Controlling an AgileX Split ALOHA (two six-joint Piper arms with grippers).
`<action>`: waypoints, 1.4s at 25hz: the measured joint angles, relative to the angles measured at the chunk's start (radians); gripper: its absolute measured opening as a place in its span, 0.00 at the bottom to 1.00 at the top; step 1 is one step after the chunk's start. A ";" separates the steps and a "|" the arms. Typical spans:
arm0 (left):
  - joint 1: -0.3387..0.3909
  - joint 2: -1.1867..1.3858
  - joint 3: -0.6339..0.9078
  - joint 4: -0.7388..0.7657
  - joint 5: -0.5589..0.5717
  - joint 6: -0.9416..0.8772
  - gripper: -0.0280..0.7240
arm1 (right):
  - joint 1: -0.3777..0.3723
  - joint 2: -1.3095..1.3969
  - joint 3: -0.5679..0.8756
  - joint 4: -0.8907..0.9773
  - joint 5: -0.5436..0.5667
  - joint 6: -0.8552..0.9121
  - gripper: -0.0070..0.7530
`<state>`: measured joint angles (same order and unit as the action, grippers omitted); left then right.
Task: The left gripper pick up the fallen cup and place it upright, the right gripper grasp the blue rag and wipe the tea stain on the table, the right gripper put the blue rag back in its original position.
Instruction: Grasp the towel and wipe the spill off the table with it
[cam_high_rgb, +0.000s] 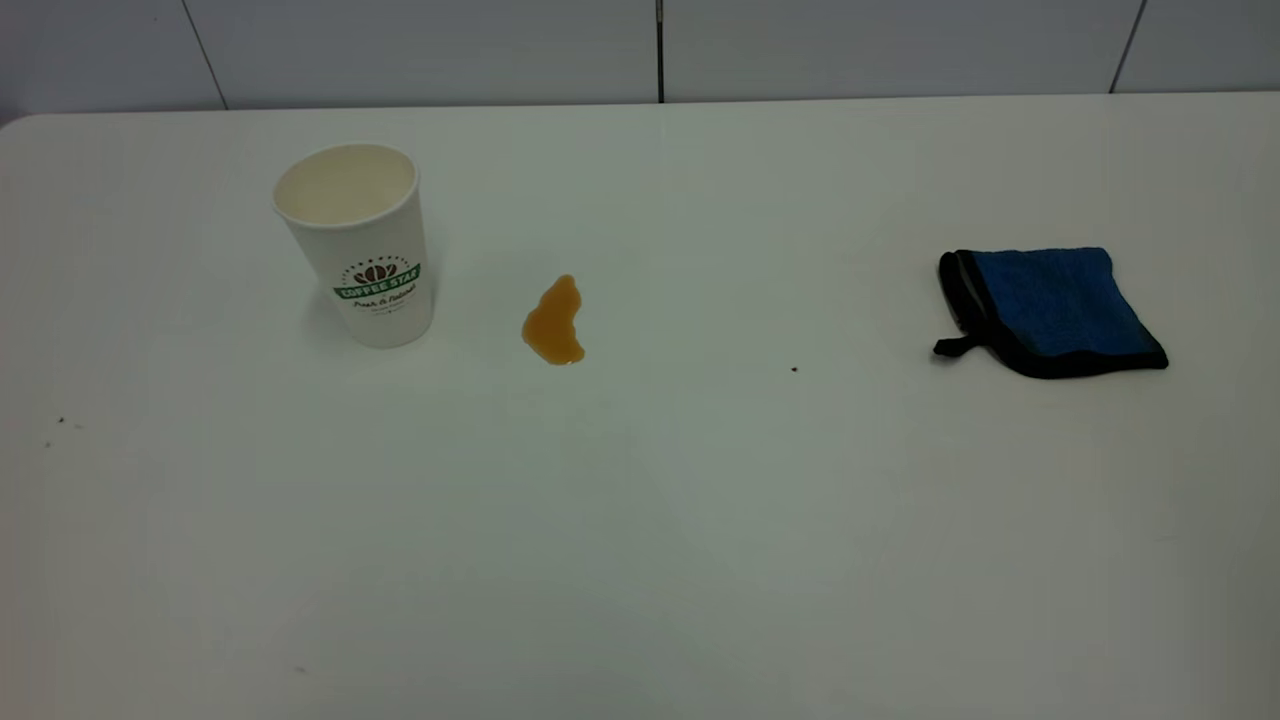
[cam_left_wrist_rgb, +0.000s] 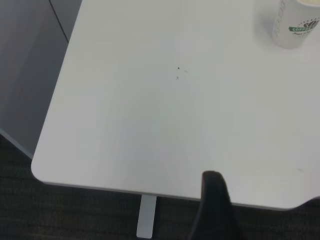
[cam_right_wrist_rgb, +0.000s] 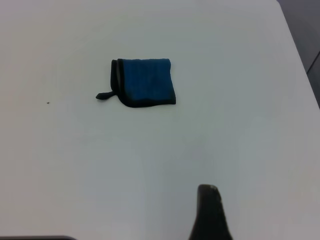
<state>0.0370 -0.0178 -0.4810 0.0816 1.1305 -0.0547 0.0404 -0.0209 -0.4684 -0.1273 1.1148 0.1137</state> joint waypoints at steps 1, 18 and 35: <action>0.000 0.000 0.000 0.000 0.000 0.000 0.79 | 0.000 0.000 0.000 0.001 0.000 0.000 0.78; 0.000 0.000 0.000 0.000 0.000 0.000 0.79 | 0.000 0.787 -0.083 0.438 -0.532 -0.391 0.81; 0.000 0.000 0.000 0.000 0.000 0.000 0.79 | 0.000 2.028 -0.607 0.886 -0.932 -1.001 0.81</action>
<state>0.0370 -0.0178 -0.4810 0.0816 1.1305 -0.0547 0.0404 2.0070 -1.0756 0.7589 0.1831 -0.8870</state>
